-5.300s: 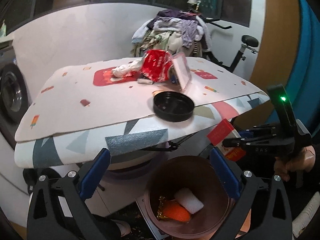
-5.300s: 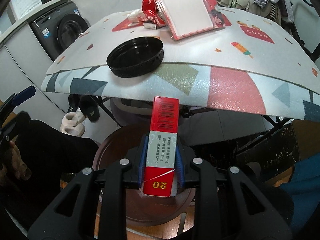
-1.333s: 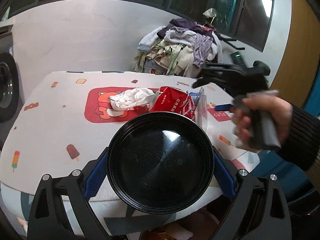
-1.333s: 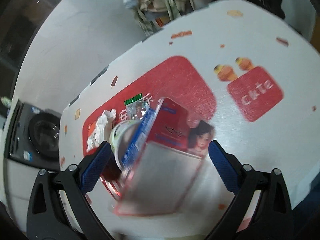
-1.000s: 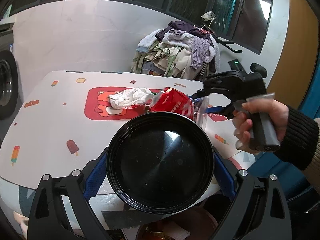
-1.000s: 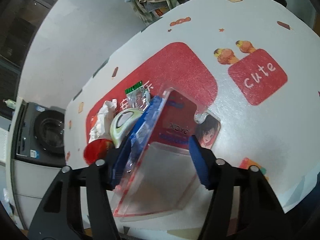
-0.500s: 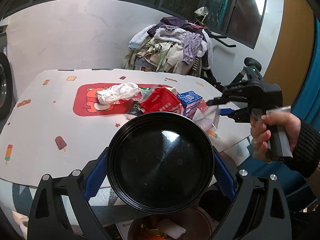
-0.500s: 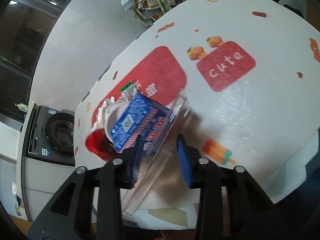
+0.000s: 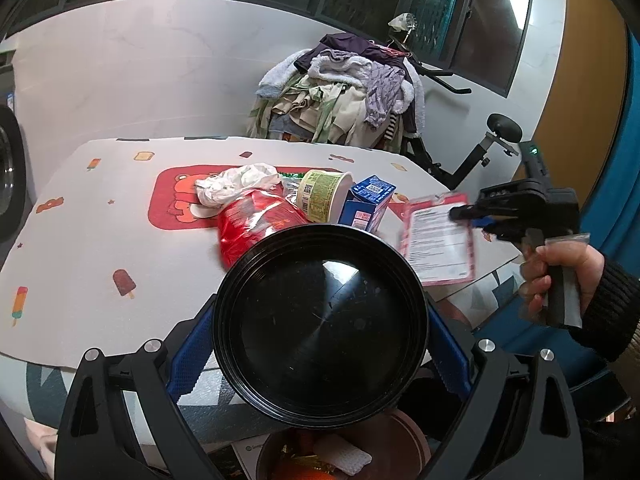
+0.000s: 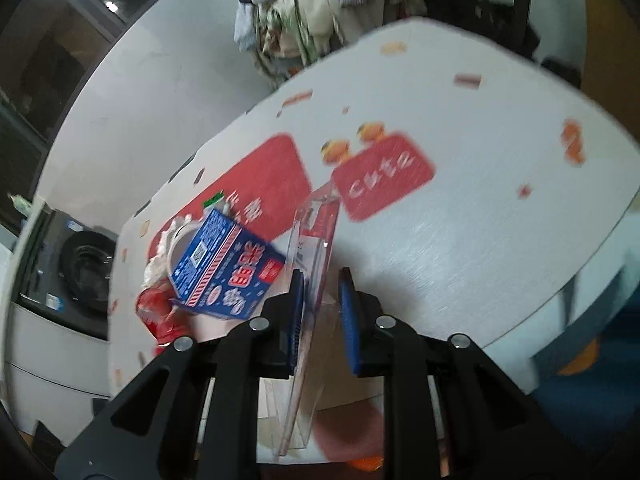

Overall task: Collect trash
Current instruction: 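Carry the black lid and clear pink package down into the brown bin and release both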

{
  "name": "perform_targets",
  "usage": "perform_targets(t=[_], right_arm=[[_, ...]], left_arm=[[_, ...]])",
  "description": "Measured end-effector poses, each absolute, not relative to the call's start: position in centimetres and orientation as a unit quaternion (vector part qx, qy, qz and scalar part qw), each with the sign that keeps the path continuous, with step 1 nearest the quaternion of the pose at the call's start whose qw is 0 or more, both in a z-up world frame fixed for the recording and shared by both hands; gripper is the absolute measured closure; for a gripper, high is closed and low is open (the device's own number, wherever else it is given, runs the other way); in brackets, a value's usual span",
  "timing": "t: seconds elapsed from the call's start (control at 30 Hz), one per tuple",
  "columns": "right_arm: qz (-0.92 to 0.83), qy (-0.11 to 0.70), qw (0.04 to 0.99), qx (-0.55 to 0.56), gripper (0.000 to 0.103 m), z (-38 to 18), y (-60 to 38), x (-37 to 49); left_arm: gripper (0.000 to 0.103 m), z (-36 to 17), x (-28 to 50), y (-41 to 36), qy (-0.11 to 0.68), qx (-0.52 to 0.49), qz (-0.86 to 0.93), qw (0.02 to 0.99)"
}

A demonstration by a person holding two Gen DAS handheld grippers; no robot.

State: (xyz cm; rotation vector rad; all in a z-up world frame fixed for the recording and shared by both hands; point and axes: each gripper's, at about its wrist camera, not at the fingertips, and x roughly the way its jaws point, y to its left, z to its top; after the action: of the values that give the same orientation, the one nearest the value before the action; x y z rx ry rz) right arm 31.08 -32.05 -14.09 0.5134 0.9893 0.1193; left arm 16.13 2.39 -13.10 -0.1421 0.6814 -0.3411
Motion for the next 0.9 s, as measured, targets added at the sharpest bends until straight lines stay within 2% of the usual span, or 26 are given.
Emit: perform_targets(t=[0.47,0.9], right_arm=[[0.073,0.436,0.875,0.2,0.083,-11.9,-32.3,27.3],[0.134,0.43,0.867,0.214,0.083,-12.1,-30.8,20.8]], left_arm=[[0.012,-12.2,14.2,2.6,0.326,-0.055,-0.16,0.93],[0.012,-11.0,10.0,2.5,0.315,-0.038,-0.164,0.934]])
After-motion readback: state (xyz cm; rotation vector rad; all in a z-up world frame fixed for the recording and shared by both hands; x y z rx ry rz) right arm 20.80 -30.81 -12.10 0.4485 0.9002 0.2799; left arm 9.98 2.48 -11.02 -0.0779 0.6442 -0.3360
